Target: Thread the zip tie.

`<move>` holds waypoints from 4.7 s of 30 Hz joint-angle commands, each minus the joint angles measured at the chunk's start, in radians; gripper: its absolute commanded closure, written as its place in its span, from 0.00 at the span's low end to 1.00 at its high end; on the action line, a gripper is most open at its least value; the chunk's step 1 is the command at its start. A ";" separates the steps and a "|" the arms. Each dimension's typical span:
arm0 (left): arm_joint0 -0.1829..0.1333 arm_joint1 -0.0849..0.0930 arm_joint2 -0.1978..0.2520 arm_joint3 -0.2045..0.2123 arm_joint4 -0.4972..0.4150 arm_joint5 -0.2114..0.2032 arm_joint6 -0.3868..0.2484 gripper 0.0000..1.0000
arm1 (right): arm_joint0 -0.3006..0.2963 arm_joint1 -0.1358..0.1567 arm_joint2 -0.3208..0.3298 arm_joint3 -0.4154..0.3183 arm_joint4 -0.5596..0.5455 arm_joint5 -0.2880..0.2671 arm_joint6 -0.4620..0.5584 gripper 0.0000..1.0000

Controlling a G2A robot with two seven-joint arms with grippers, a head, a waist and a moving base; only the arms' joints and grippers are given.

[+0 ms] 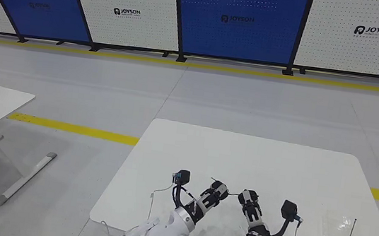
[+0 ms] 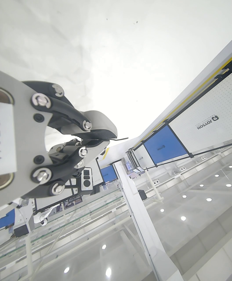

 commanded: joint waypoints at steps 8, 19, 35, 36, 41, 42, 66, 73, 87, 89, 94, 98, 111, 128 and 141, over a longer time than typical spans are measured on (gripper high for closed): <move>0.000 0.000 0.000 0.000 0.000 0.000 0.000 1.00 | 0.000 0.000 0.000 0.000 0.000 0.000 0.000 1.00; 0.000 0.000 0.000 0.000 0.000 0.000 0.000 1.00 | 0.011 -0.002 -0.005 0.004 -0.015 0.039 0.035 1.00; 0.000 0.000 0.000 0.000 0.000 0.000 0.000 1.00 | 0.011 -0.002 -0.005 0.004 -0.015 0.039 0.035 1.00; 0.000 0.000 0.000 0.000 0.000 0.000 0.000 1.00 | 0.011 -0.002 -0.005 0.004 -0.015 0.039 0.035 1.00; 0.000 0.000 0.000 0.000 0.000 0.000 0.000 1.00 | 0.011 -0.002 -0.005 0.004 -0.015 0.039 0.035 1.00; 0.000 0.000 0.000 0.000 0.000 0.000 0.000 1.00 | 0.011 -0.002 -0.005 0.004 -0.015 0.039 0.035 1.00; -0.002 -0.003 -0.002 0.000 -0.013 -0.008 0.008 1.00 | -0.017 0.003 0.039 -0.016 0.002 0.008 0.035 1.00; 0.006 -0.002 -0.010 0.000 -0.052 -0.071 -0.031 1.00 | -0.044 0.006 0.062 -0.034 0.012 -0.022 0.049 1.00; 0.024 0.001 -0.028 -0.011 -0.043 -0.101 -0.048 1.00 | -0.056 0.003 0.058 -0.047 -0.015 -0.037 0.032 1.00; 0.022 0.000 -0.026 -0.012 -0.039 -0.095 -0.038 1.00 | -0.056 0.003 0.060 -0.045 -0.015 -0.036 0.031 1.00; 0.017 -0.004 -0.019 -0.012 -0.012 -0.070 -0.002 1.00 | -0.059 0.003 0.065 -0.052 -0.034 -0.028 0.023 1.00; 0.014 -0.008 -0.010 -0.011 -0.008 -0.063 0.004 0.84 | -0.065 0.003 0.068 -0.063 -0.048 -0.022 0.021 1.00; -0.008 -0.018 0.016 0.015 0.013 -0.038 0.005 0.77 | -0.060 -0.002 0.068 -0.065 -0.056 0.011 0.014 1.00; -0.032 -0.032 0.048 0.032 0.049 0.011 0.014 0.94 | -0.046 -0.008 0.067 -0.051 -0.053 0.005 0.018 1.00; -0.029 -0.036 0.049 0.030 0.058 -0.003 0.014 1.00 | -0.055 -0.009 0.073 -0.057 -0.065 0.001 0.019 1.00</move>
